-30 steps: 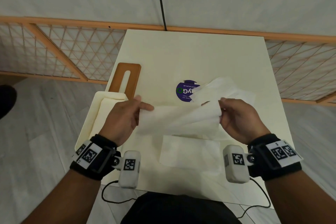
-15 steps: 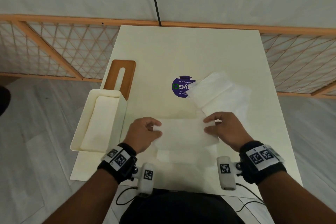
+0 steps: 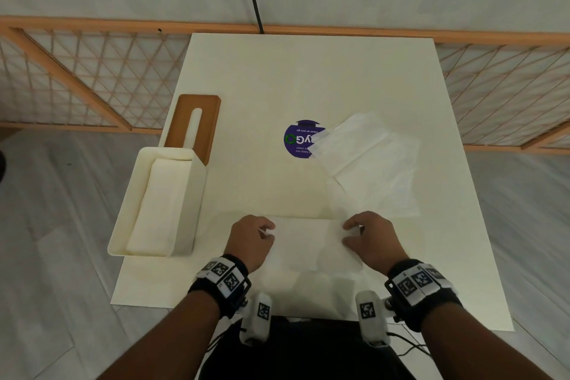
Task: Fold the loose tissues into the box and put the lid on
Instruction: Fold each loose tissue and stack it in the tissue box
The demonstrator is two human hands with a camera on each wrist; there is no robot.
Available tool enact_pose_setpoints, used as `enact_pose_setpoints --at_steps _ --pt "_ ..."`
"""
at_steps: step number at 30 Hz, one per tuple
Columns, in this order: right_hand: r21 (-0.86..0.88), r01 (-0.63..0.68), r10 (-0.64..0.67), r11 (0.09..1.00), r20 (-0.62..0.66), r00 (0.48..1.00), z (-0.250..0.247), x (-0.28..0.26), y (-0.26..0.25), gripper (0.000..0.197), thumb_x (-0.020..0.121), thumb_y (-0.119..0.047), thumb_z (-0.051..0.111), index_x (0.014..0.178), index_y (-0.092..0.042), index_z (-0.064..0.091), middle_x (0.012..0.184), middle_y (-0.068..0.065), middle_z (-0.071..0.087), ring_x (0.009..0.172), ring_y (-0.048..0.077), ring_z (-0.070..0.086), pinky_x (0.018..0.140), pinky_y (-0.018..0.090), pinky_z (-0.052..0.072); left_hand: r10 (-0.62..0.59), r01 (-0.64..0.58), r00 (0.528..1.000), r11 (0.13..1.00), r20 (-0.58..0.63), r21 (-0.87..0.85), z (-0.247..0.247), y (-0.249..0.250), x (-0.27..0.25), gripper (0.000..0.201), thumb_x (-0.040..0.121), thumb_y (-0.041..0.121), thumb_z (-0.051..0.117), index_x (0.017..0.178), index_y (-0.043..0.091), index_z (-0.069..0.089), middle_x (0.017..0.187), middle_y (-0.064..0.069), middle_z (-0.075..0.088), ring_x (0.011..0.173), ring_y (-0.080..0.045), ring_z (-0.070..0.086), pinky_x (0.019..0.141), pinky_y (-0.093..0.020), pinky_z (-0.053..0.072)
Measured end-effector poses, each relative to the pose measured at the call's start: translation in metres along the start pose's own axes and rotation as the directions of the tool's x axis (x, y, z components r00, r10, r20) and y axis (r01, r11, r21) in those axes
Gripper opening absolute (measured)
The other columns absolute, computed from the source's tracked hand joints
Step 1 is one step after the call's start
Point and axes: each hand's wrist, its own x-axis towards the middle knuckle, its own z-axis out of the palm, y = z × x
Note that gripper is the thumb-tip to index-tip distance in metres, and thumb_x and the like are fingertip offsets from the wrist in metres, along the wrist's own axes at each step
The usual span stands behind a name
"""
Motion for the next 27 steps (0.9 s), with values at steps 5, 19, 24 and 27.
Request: enact_pose_setpoints --at_steps 5,19,24,27 --pt "0.013 -0.124 0.125 0.992 -0.080 0.989 -0.006 0.001 0.009 0.030 0.072 -0.024 0.083 0.090 -0.017 0.060 0.093 -0.003 0.056 0.082 0.014 0.054 0.066 0.021 0.038 -0.163 0.163 0.986 0.987 -0.024 -0.002 -0.002 -0.002 0.002 0.013 0.086 0.030 0.068 0.092 0.020 0.061 0.090 0.006 0.064 0.084 -0.015 0.063 0.075 -0.026 0.049" --pt "0.152 -0.234 0.238 0.960 -0.008 0.971 -0.013 0.005 0.024 0.027 0.073 -0.023 0.082 0.088 -0.019 0.060 0.087 -0.002 0.065 0.078 0.021 0.066 0.069 0.033 0.057 0.089 -0.088 0.996 0.987 0.003 0.135 -0.010 0.059 0.048 0.026 0.086 0.017 0.066 0.112 0.012 0.063 0.111 -0.003 0.065 0.104 -0.022 0.059 0.091 -0.033 0.048" --pt "0.090 -0.201 0.206 0.975 -0.049 0.977 -0.026 0.006 0.032 0.020 0.078 -0.024 0.078 0.088 -0.018 0.062 0.083 -0.010 0.062 0.077 0.008 0.056 0.056 0.008 0.033 0.269 -0.287 0.956 0.938 0.117 0.192 0.025 0.118 0.101 0.024 0.089 0.018 0.066 0.113 0.012 0.067 0.121 -0.006 0.062 0.112 -0.024 0.058 0.098 -0.034 0.044" --pt "0.131 -0.212 0.221 0.968 -0.054 0.974 -0.033 0.005 0.042 0.018 0.080 -0.023 0.078 0.089 -0.018 0.064 0.083 -0.010 0.064 0.076 0.005 0.056 0.056 0.007 0.036 0.330 -0.366 0.927 0.901 0.179 0.232 0.051 0.141 0.126 0.026 0.092 0.020 0.065 0.116 0.011 0.065 0.127 -0.007 0.058 0.120 -0.025 0.052 0.103 -0.035 0.041"
